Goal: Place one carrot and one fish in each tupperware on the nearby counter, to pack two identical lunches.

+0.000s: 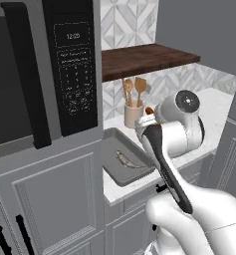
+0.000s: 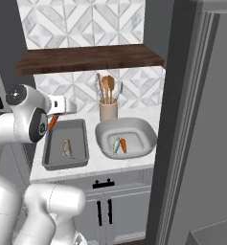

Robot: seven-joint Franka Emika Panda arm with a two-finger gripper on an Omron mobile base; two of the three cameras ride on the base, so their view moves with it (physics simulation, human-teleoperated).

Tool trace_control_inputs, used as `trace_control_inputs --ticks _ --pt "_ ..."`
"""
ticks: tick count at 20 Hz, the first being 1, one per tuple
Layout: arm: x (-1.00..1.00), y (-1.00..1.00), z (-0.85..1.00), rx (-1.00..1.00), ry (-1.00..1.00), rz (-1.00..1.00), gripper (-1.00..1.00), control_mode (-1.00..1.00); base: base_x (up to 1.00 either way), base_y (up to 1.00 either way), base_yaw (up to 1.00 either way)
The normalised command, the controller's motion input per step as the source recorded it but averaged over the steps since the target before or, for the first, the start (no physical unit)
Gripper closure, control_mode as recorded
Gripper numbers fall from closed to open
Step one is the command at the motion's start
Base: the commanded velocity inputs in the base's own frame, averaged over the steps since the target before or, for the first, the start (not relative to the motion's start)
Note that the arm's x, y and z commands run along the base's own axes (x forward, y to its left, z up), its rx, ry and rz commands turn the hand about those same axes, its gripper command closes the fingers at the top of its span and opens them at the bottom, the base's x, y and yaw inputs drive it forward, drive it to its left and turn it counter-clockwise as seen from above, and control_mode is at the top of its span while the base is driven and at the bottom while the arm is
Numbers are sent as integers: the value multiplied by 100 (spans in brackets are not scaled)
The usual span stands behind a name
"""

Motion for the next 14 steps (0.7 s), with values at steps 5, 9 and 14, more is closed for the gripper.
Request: trace_control_inputs --ticks 5,9,14 --pt "94 71 -85 2 50 30 100 -100 0 0 0" --pt "93 94 -99 -10 36 -2 100 -100 0 0 0" --pt "86 19 -95 2 9 0 100 -100 0 0 0"
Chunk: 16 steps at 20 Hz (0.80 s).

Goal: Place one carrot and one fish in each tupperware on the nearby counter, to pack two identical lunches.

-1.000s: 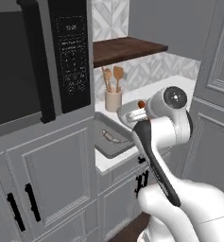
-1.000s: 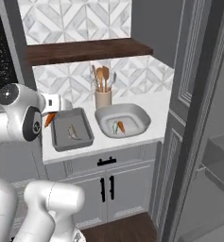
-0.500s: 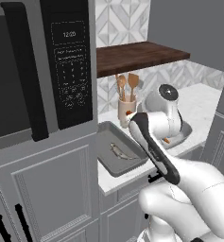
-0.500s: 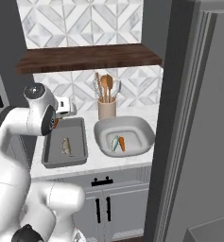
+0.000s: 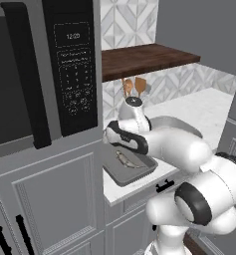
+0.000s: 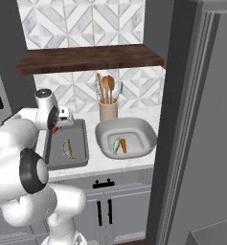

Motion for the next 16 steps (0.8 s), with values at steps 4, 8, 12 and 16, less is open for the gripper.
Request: trace_control_inputs --ticks 4,8,12,16 --pt "97 -11 -88 14 9 3 -100 -100 0 0 0" --pt "28 10 -21 1 0 0 -100 -100 0 0 0" --pt "-21 12 1 0 1 -10 -100 -100 0 0 0" --pt "-87 -33 55 1 12 -25 -100 -100 0 0 0"
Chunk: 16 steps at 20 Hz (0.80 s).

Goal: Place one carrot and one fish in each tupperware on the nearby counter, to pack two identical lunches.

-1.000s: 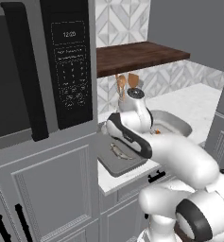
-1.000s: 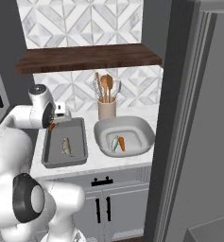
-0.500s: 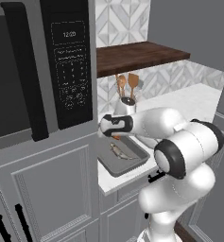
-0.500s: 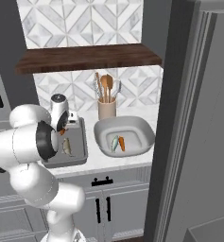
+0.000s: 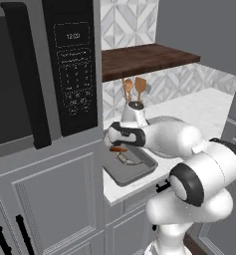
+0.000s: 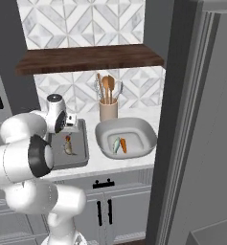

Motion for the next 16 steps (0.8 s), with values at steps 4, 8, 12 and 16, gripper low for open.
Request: trace_control_inputs --ticks 4,8,12,16 --pt "-100 -100 98 16 -11 -11 -100 -100 0 0 0" --pt "-100 -100 100 23 -39 0 -100 -100 0 0 0" --pt "-100 -98 100 22 -45 0 -100 -100 0 0 0" --pt "-100 -68 100 14 -51 1 -100 -100 0 0 0"
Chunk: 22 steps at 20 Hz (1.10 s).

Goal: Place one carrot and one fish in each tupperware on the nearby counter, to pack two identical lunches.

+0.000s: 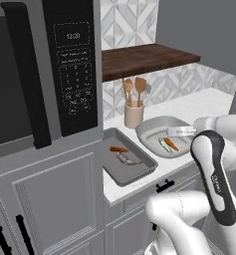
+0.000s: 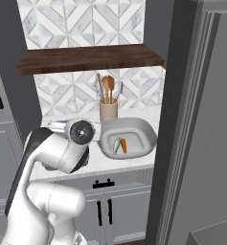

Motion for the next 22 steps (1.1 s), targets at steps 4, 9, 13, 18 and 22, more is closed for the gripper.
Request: trace_control_inputs --ticks 4,9,13,18,22 --pt "-100 5 100 2 -64 0 -100 -100 0 0 0" --pt "-97 47 86 -4 -68 7 -100 -100 0 0 0" --pt "-30 2 13 0 -29 0 -100 -100 0 0 0" --pt "-50 57 -58 -31 -27 12 -100 -100 0 0 0" --pt "-29 100 -100 -69 2 18 -100 -100 0 0 0"
